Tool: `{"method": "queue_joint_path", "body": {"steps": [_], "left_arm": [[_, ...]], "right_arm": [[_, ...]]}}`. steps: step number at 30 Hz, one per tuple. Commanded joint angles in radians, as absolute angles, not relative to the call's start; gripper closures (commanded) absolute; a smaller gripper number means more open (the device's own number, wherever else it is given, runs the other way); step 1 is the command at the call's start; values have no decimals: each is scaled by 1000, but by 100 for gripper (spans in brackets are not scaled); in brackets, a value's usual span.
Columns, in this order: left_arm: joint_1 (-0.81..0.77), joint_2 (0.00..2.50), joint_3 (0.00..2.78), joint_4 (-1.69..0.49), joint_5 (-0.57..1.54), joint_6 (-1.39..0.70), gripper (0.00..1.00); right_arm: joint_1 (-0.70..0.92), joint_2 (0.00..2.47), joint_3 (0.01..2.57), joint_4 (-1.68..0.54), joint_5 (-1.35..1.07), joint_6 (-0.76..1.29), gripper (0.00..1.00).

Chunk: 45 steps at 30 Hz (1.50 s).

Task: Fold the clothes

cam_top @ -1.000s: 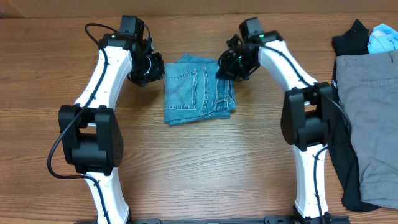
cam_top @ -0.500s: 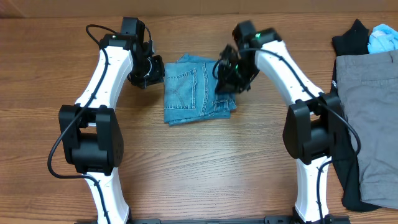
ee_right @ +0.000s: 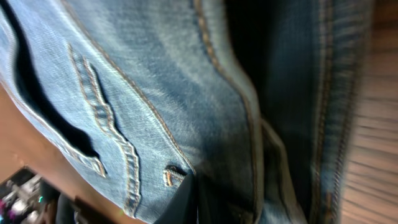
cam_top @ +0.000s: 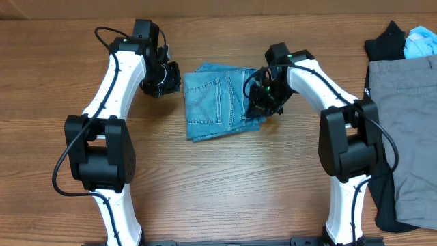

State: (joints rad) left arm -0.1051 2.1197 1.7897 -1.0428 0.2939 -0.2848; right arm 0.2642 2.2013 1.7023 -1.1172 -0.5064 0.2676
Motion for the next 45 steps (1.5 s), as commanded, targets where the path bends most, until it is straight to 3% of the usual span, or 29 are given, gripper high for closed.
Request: {"method": "queue_joint_path", "body": {"steps": [1,4,9,12,15,17,26,31,34,36,37,39,41,42,45], "left_arm": [[-113,2111,1803,-1038,281,-265,79],[-113,2112,1803,-1036,281,-265,78],[-113,2113,1803,-1035,281,-265,78],[-113,2115,1803,-1033,281,-265,78],[-113,2117,1803,-1031,281,-265,78],[-113,2119,1803,-1032,281,-265,78],[-113,2121,1802,-1044,282,-265,77],[-113,2121,1801,-1051,282,-265,75],[-113,2121,1794,-1050,287,-265,68],[-115,2121,1783,-1048,297,-265,51],[-115,2121,1774,-1046,297,-265,48],[-118,2121,1750,-1035,297,-265,39],[-118,2121,1712,-1015,299,-265,10],[-118,2121,1687,-995,310,-262,0],[-118,2121,1628,-939,381,-221,0]], "right_arm": [[242,2099,1801,-1084,-419,296,83],[242,2093,1880,-1031,-427,316,68],[242,2105,1883,-917,-427,323,64],[242,2133,1871,-881,-428,324,71],[242,2193,1871,-859,-464,338,90],[242,2235,1871,-844,-492,338,96],[184,2363,1871,-826,-320,395,96],[123,2357,1948,-920,-281,419,94],[96,2351,2067,-1034,-277,413,87],[85,2347,2168,-1128,-277,413,81],[83,2343,2226,-1183,-278,413,73],[81,2335,2333,-1291,-278,412,42],[81,2327,2442,-1409,-278,402,15],[81,2322,2495,-1472,-281,389,0],[85,2315,2588,-1597,-281,385,0]]}}
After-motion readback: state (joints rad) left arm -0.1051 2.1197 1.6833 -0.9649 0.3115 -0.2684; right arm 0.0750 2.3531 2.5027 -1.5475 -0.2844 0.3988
